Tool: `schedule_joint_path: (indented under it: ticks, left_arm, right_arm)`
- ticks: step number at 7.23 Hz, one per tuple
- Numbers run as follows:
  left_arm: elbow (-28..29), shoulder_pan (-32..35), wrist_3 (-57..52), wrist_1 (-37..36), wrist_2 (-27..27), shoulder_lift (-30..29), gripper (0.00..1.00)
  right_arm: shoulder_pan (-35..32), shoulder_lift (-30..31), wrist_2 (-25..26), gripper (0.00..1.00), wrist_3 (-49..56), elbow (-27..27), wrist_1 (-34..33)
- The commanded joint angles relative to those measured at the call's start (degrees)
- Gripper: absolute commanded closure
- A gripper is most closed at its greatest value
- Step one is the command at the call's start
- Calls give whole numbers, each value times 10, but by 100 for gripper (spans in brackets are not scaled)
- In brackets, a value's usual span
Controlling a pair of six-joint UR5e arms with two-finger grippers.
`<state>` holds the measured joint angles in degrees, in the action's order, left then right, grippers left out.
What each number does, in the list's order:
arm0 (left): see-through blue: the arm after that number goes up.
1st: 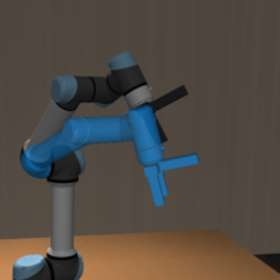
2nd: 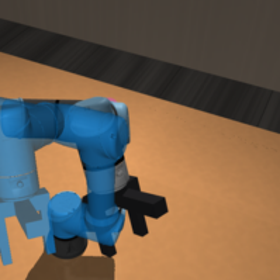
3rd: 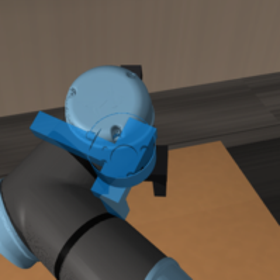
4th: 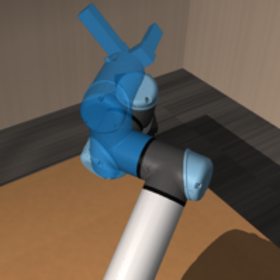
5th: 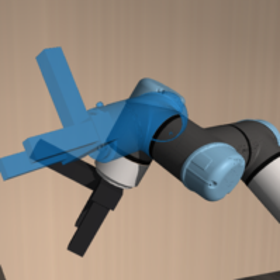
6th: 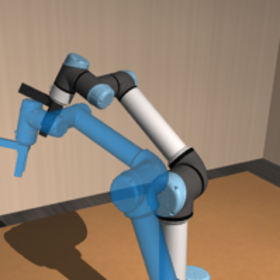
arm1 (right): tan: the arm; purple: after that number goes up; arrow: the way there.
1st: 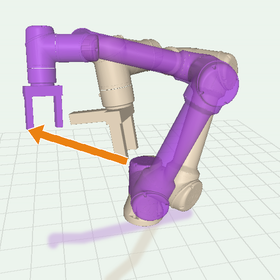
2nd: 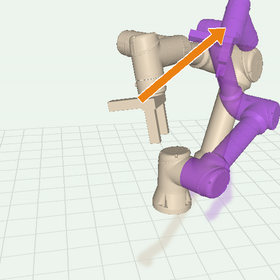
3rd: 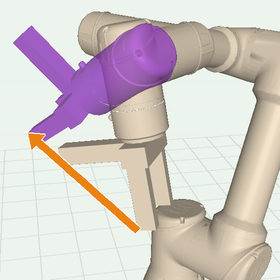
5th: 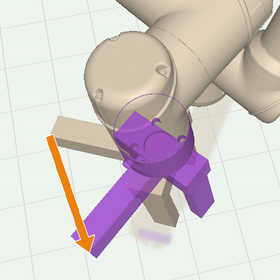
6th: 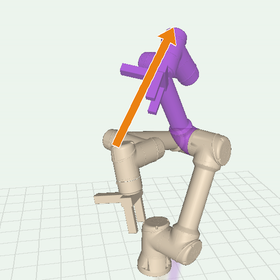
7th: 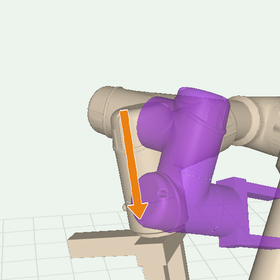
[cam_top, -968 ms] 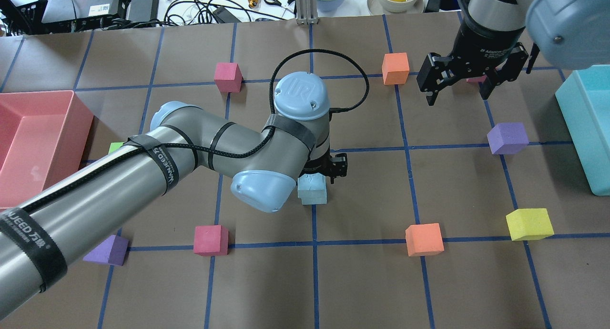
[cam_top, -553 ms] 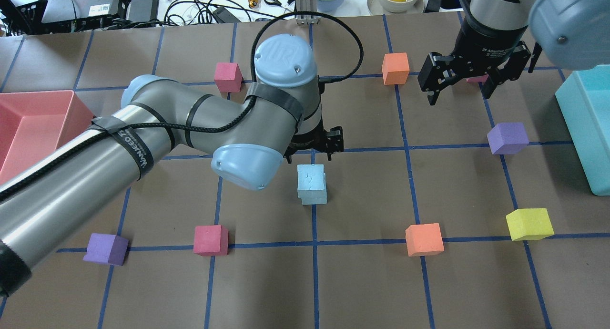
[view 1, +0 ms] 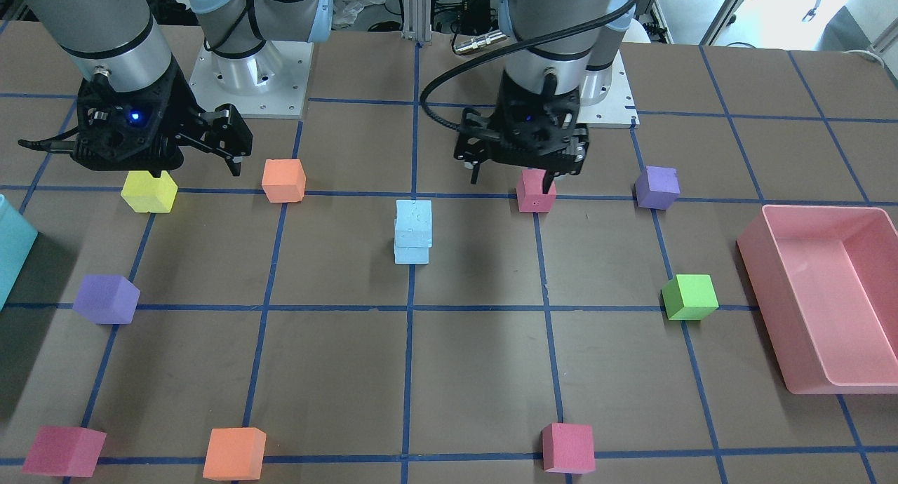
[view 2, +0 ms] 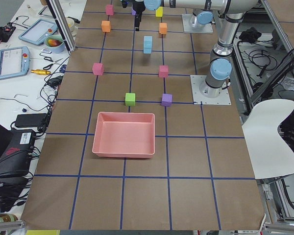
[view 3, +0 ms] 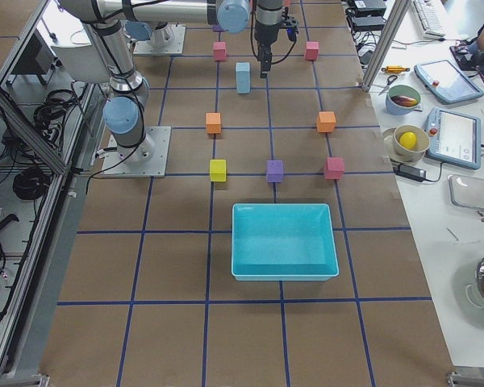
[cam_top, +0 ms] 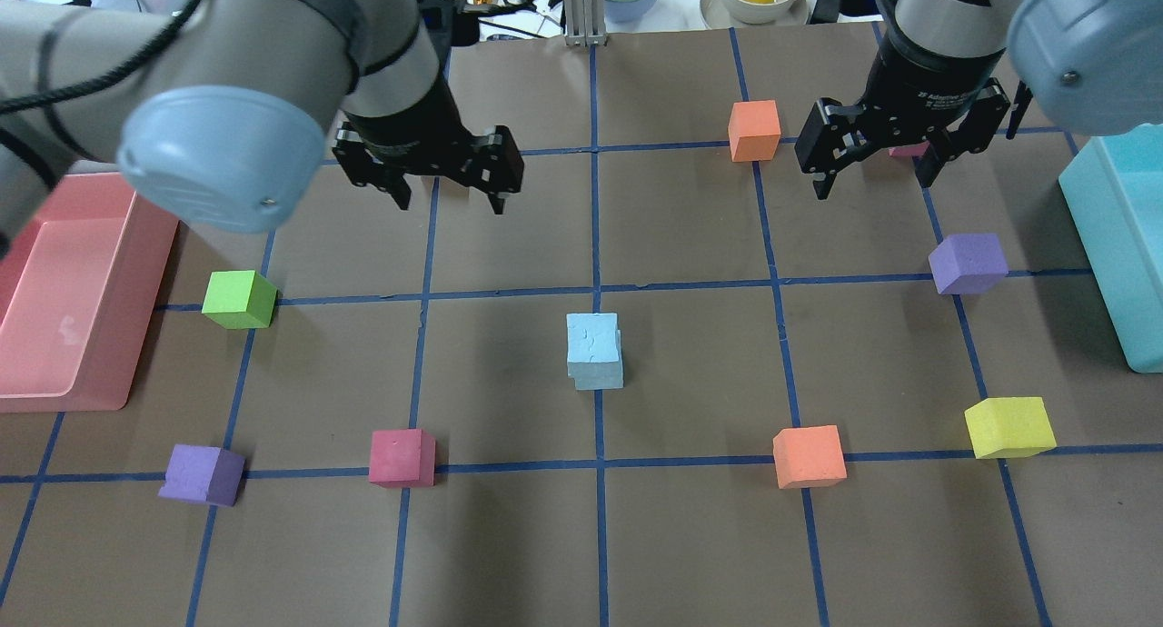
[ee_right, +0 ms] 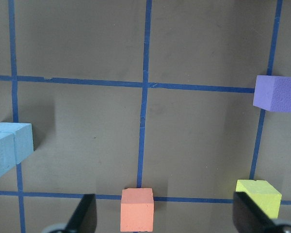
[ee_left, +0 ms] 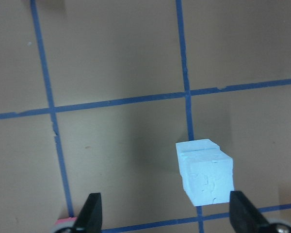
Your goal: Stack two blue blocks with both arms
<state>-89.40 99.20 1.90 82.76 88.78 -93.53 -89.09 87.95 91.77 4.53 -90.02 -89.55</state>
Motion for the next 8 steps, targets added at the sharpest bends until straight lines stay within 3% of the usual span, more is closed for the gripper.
schedule_joint_path:
  ticks: [1,8]
  left_arm:
    - [25,-88,-66,49,1,40,0]
    - [36,-96,-69,102,2,48,0]
  right_arm:
    - [1,-3,0,0,-1,-2,-6]
    - [15,-10,9,0,2,-1,-34]
